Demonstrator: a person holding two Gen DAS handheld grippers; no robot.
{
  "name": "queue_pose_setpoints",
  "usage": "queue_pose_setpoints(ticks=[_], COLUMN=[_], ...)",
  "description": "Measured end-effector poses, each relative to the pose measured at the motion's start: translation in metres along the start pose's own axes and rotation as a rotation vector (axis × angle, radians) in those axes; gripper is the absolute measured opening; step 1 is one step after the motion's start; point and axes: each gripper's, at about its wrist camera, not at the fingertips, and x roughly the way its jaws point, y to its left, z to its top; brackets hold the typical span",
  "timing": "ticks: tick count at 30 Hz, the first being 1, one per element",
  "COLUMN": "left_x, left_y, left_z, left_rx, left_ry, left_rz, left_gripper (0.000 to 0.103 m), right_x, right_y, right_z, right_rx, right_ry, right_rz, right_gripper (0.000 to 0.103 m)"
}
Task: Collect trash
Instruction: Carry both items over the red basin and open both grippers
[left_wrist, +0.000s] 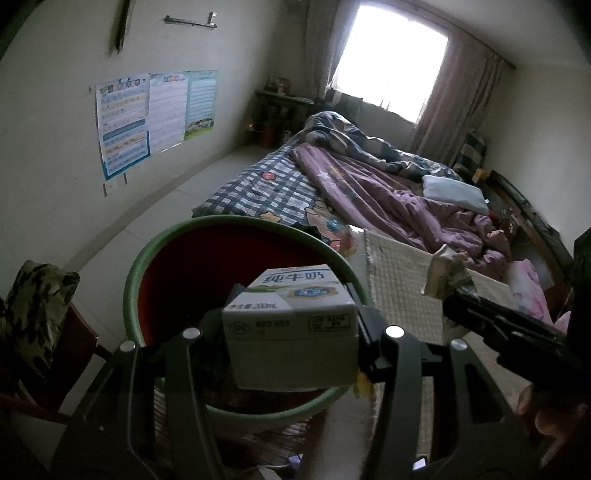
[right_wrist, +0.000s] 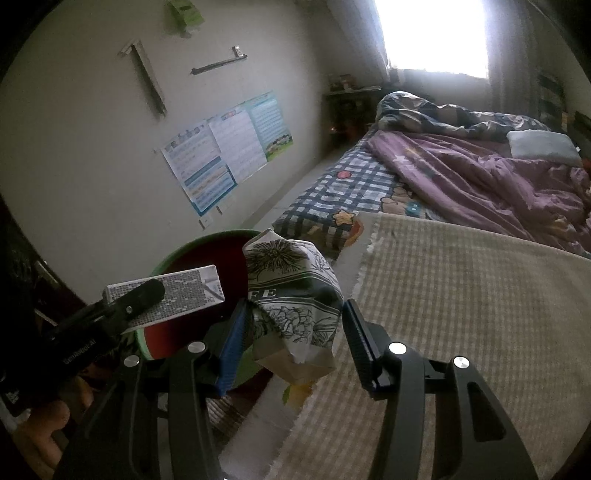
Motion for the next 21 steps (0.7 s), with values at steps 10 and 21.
queue_pose_setpoints(ticks=[10,21], left_x=[0.008,0.021], left_y=[0.015,0.029], left_z=[0.002,0.003], left_rx=[-0.01,-0.021], left_ry=[0.014,0.045], left_rz=[0.021,0.047], left_gripper=[0.051,0.051], right_x=[0.021,0.042], right_y=[0.016,0.03], right_z=[0.005,0.014], right_rx=[-0.03,-0.058], right_ry=[0.024,0.045], right_rz=[0.025,0.05], right_gripper=[0.05,0.05])
